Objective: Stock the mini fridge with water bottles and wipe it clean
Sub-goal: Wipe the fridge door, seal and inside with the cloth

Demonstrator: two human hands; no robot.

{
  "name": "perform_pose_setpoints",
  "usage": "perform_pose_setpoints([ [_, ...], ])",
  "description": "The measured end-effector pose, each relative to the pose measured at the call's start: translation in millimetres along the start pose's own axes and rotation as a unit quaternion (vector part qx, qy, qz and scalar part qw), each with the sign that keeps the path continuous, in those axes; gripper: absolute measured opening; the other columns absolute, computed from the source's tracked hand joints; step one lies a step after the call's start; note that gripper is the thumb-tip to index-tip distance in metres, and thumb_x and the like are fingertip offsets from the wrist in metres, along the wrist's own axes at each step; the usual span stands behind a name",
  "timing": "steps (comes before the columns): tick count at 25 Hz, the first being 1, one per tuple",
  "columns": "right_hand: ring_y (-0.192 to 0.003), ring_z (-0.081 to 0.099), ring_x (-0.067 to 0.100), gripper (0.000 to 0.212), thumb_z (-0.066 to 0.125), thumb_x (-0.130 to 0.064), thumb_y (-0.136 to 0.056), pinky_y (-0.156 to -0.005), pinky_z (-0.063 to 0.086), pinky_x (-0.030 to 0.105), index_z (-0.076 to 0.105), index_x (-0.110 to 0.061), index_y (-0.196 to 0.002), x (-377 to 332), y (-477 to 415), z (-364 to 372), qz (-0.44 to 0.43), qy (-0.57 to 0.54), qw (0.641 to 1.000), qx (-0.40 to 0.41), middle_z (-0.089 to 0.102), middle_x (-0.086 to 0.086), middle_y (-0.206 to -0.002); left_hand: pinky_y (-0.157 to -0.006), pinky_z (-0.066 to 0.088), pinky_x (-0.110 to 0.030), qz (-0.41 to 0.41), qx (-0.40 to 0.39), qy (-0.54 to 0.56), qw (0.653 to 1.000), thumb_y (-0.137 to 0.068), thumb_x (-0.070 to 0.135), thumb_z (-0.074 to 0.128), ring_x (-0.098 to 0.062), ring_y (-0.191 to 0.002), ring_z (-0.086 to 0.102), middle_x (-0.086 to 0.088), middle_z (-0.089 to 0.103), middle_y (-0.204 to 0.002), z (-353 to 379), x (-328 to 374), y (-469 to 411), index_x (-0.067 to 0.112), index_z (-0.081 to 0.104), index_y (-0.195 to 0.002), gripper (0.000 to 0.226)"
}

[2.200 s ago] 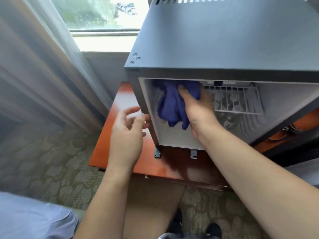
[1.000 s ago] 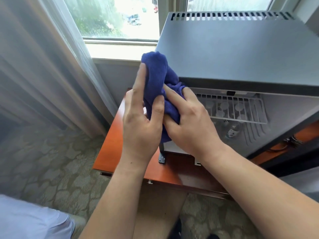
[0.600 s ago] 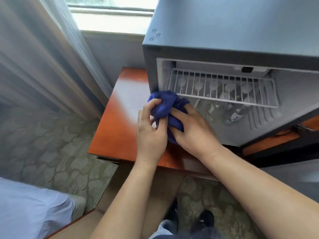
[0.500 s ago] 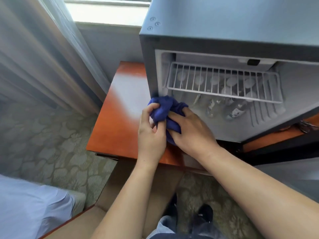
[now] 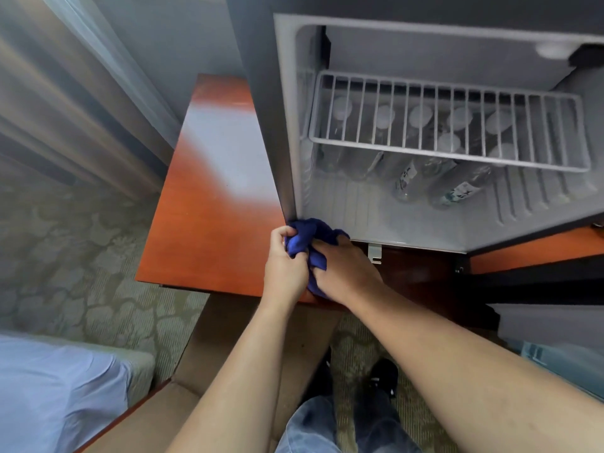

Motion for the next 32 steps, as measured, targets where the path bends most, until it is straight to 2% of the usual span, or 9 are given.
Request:
perform_pose_setpoints([
  [5,-0.125,0.055,0.037,0.061,0.053,-0.038,-0.098,-0.101,0.048,0.038,0.033,-0.038,-0.156,32,-11,5,0.079,-0.091,0.993,-0.004,0.053,0.016,-0.142,-0.096,0.055,-0.045,-0.021,-0.035,-0.029,0.999,-0.094,0.02,0.057,-0.025,-0.111,0.066,-0.005,0.069,-0.118,24,-3,-24,0.02,0.056,-0.129,0.035],
  [11,-0.12,0.061,0.032,0.041,0.056,-0.033,-0.099,-0.096,0.048,0.033,0.055,-0.034,-0.141,75,33,-8,0.122,-0.123,0.984,-0.037,0.065,0.007,-0.134,-0.078,0.056,-0.04,-0.087,-0.082,-0.031,0.992,-0.08,0.029,0.068,-0.038,-0.099,0.07,-0.011,0.073,-0.103,72,-21,-13,0.013,0.063,-0.117,0.041],
  [15,-0.117,0.063,0.033,0.027,0.056,-0.026,-0.1,-0.103,0.048,0.042,0.064,-0.027,-0.126,135,75,4,0.298,-0.353,0.886,0.044,0.068,0.008,-0.127,-0.071,0.046,-0.008,-0.116,-0.197,-0.023,0.973,-0.097,0.019,0.066,-0.006,-0.092,0.061,0.002,0.064,-0.11,143,0,20,0.015,0.052,-0.135,0.041],
  [17,-0.11,0.065,0.036,0.017,0.055,-0.026,-0.1,-0.101,0.05,0.051,0.063,-0.023,-0.114,157,89,7,0.354,-0.441,0.818,0.107,0.069,0.014,-0.117,-0.068,0.043,-0.003,-0.125,-0.26,-0.022,0.957,-0.098,0.016,0.064,-0.008,-0.098,0.061,-0.002,0.065,-0.119,181,11,33,0.014,0.048,-0.142,0.046],
  [20,-0.11,0.066,0.037,0.025,0.057,-0.036,-0.088,-0.101,0.052,0.056,0.06,-0.025,-0.111,186,95,18,0.409,-0.579,0.685,0.167,0.067,0.016,-0.122,-0.08,0.046,-0.013,-0.103,-0.295,-0.06,0.948,-0.098,0.017,0.064,-0.014,-0.109,0.063,-0.01,0.067,-0.132,215,18,39,0.009,0.055,-0.14,0.044],
  [23,-0.115,0.066,0.041,0.041,0.06,-0.029,-0.096,-0.094,0.055,0.056,0.054,-0.025,-0.137,193,86,10,0.426,-0.681,0.567,0.182,0.065,0.014,-0.13,-0.093,0.05,-0.029,-0.038,-0.304,-0.152,0.94,-0.102,0.027,0.058,-0.021,-0.11,0.066,-0.01,0.072,-0.121,224,27,35,0.011,0.065,-0.129,0.032],
  [25,-0.119,0.063,0.042,0.044,0.055,-0.028,-0.102,-0.089,0.055,0.051,0.048,-0.019,-0.144,197,75,3,0.424,-0.702,0.551,0.155,0.062,0.017,-0.134,-0.097,0.052,-0.034,-0.025,-0.302,-0.149,0.941,-0.104,0.026,0.054,-0.023,-0.109,0.066,-0.009,0.072,-0.119,224,33,30,0.012,0.064,-0.127,0.029],
  [28,-0.124,0.058,0.047,0.042,0.044,-0.024,-0.107,-0.106,0.047,0.057,0.047,0.002,-0.141,193,61,-3,0.433,-0.724,0.521,0.131,0.056,0.033,-0.136,-0.094,0.054,-0.033,-0.024,-0.283,-0.135,0.949,-0.105,0.022,0.052,-0.022,-0.108,0.067,-0.009,0.071,-0.118,213,38,24,0.014,0.062,-0.132,0.03],
  [32,-0.105,0.068,0.039,0.022,0.053,-0.016,-0.102,-0.099,0.054,0.056,0.062,-0.002,-0.115,165,55,4,0.438,-0.688,0.567,0.118,0.069,0.023,-0.114,-0.094,0.056,-0.036,-0.043,-0.247,-0.122,0.96,-0.102,0.017,0.053,-0.021,-0.104,0.069,-0.005,0.073,-0.111,180,28,20,0.016,0.065,-0.127,0.028],
])
Point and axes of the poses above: each hand's wrist, its own y-axis away from the middle knuckle, its own z-axis out of the palm, x = y × z, the point moved 5 cm from there along -y, towards the middle knuckle
